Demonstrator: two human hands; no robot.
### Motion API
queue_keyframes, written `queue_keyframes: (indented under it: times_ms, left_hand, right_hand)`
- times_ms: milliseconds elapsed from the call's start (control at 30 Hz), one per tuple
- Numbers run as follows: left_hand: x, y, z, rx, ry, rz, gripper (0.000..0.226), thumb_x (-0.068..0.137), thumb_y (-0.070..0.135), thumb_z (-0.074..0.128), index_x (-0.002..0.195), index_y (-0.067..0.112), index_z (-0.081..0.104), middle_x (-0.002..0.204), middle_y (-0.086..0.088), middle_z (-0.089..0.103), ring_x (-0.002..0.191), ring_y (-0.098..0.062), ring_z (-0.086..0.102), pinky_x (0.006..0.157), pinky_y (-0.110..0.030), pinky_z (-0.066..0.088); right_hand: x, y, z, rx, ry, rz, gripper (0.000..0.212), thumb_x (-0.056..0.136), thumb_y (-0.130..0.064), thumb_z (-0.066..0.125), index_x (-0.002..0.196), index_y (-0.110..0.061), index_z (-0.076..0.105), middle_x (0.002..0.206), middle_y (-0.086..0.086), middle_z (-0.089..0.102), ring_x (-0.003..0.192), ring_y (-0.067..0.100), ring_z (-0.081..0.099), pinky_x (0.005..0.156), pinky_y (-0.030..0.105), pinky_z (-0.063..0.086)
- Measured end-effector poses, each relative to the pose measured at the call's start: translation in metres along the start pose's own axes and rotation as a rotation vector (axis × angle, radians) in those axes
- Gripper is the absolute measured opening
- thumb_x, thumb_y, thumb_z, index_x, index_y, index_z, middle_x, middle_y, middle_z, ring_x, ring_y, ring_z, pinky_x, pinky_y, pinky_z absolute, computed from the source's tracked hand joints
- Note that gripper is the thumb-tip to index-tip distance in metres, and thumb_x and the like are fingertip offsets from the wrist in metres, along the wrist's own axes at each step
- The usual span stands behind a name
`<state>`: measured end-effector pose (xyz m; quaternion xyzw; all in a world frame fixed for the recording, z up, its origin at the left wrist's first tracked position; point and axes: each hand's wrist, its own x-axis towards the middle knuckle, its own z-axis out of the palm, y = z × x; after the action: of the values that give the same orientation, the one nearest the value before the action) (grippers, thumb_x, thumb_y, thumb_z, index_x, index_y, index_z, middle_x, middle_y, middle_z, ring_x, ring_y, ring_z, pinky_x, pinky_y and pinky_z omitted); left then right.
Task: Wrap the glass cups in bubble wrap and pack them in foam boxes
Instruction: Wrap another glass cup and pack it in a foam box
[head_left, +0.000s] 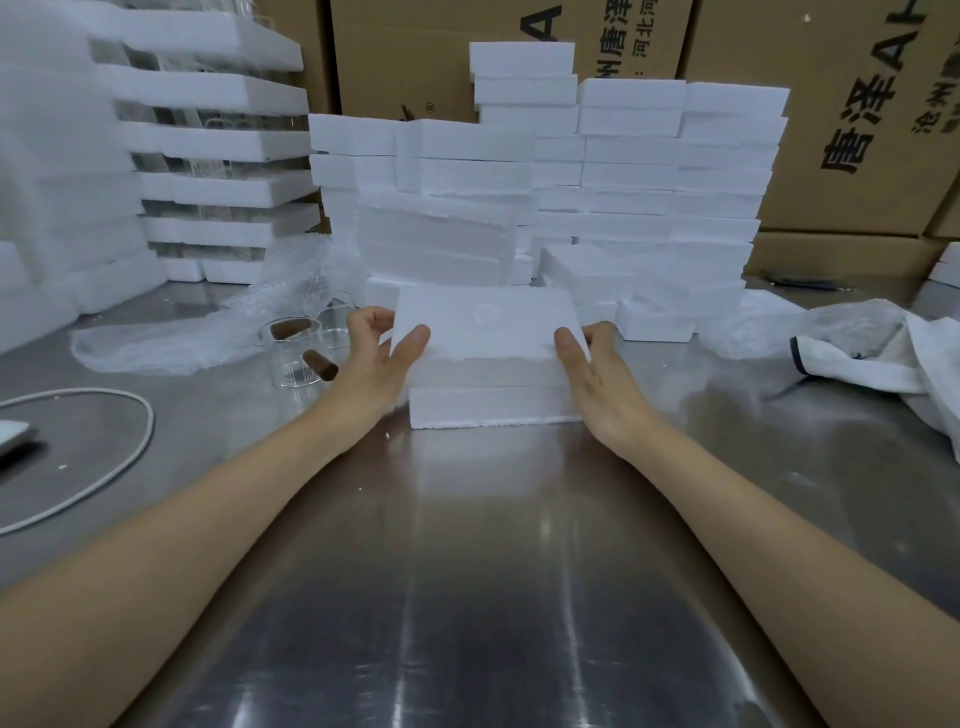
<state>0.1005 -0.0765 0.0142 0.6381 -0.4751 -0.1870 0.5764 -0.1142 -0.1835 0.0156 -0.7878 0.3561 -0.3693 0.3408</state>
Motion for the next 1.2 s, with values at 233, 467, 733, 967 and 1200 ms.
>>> queue_keyframes:
  times_ms: [233,467,733,967,1200]
  left_hand:
    - [-0.012,0.006,0.001,0.114,-0.187,0.01,0.091,0.074,0.071,0.036,0.15,0.042,-0.004,0.158,0.016,0.004,0.146,-0.009,0.009,0.114,-0.028,0.012]
    - [-0.008,0.001,0.002,0.076,-0.186,0.04,0.087,0.077,0.08,0.041,0.148,0.049,0.002,0.143,0.028,0.015,0.101,0.042,0.011,0.104,-0.022,0.012]
    - [-0.006,-0.001,-0.006,0.084,-0.242,0.026,0.099,0.06,0.094,0.039,0.146,0.054,0.009,0.145,0.025,0.019,0.128,0.01,0.016,0.105,-0.025,0.014]
    - [-0.008,0.001,-0.002,0.214,-0.236,0.098,0.102,0.064,0.081,0.045,0.15,0.041,0.007,0.115,0.049,0.017,0.122,0.011,0.02,0.101,-0.013,0.019]
    - [-0.011,0.001,-0.005,0.268,-0.265,0.081,0.111,0.064,0.061,0.068,0.15,0.04,0.001,0.121,0.042,0.027,0.093,0.019,0.046,0.068,0.01,0.032]
  right_hand:
    - [-0.003,-0.004,-0.003,0.101,-0.001,-0.066,0.056,0.098,-0.054,0.028,0.15,-0.039,0.013,0.143,-0.022,0.028,0.125,-0.011,0.023,0.1,0.013,0.017]
    - [-0.001,0.0,-0.007,0.128,-0.01,-0.021,0.049,0.101,-0.05,0.025,0.147,-0.035,0.03,0.148,-0.019,0.032,0.129,-0.006,0.029,0.104,0.015,0.019]
    - [0.01,0.007,-0.008,0.136,-0.007,0.091,0.022,0.096,-0.048,0.026,0.111,-0.052,0.042,0.1,-0.035,0.045,0.089,-0.017,0.044,0.074,0.012,0.031]
    - [0.016,0.01,-0.009,0.194,-0.029,0.125,0.02,0.076,-0.052,0.028,0.088,-0.059,0.042,0.106,-0.019,0.052,0.099,0.006,0.052,0.082,0.028,0.038]
    - [0.014,0.014,-0.01,0.224,-0.051,0.088,0.035,0.078,-0.06,0.024,0.101,-0.071,0.049,0.101,-0.047,0.052,0.108,-0.008,0.049,0.089,0.024,0.04]
